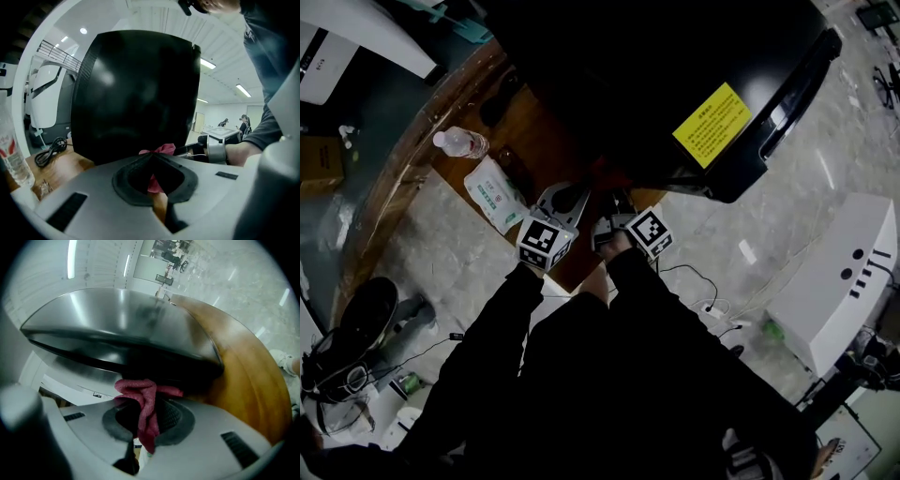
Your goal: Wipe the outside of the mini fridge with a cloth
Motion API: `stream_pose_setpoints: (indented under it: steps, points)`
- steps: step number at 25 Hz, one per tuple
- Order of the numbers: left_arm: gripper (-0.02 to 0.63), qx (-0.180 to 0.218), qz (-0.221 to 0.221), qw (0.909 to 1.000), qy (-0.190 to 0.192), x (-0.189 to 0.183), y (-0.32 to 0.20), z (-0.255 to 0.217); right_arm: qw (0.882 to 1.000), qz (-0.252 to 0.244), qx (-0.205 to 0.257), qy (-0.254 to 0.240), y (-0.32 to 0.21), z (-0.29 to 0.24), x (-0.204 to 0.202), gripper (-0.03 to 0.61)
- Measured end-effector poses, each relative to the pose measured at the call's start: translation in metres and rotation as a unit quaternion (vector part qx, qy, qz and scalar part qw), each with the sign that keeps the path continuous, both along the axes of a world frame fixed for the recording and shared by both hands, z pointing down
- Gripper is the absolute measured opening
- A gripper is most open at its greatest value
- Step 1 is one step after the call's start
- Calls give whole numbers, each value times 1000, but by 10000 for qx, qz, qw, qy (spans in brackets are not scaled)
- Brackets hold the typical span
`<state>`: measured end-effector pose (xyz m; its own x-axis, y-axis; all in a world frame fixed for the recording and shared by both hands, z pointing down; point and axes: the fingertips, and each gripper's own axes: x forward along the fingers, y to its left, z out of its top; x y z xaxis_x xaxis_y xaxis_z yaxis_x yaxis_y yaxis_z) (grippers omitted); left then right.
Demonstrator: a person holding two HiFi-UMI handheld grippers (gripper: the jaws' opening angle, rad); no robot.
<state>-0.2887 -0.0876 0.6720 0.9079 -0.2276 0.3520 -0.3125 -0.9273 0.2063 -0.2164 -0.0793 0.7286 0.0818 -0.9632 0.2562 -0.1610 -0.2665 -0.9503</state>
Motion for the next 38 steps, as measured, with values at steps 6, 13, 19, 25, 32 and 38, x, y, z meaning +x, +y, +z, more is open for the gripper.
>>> stream_pose_setpoints:
  steps: [6,13,19,25,32,38]
  points:
    - [5,-256,-82,9990,-367,-5,11,51,9990,-174,-331,232,6,59,3,58]
    - [5,-208,-427,9989,-55,-19,32,-7,9812,-1476,-108,1236,14,23,-14,57]
    - [5,33,-857,9962,117,-42,72,-99,9065,-3153,701,2720,63,-104,-36,57]
    - [5,333,-1254,9897,604,-31,139,-181,8126,-3891,1662,4008,121,-230,-19,54]
    - [5,639,-1569,9802,1026,1,193,-239,7416,-4126,2249,4788,179,-304,-1,52]
    - [5,944,-1681,9752,1090,24,233,-262,7261,-4081,2680,4841,219,-334,15,52]
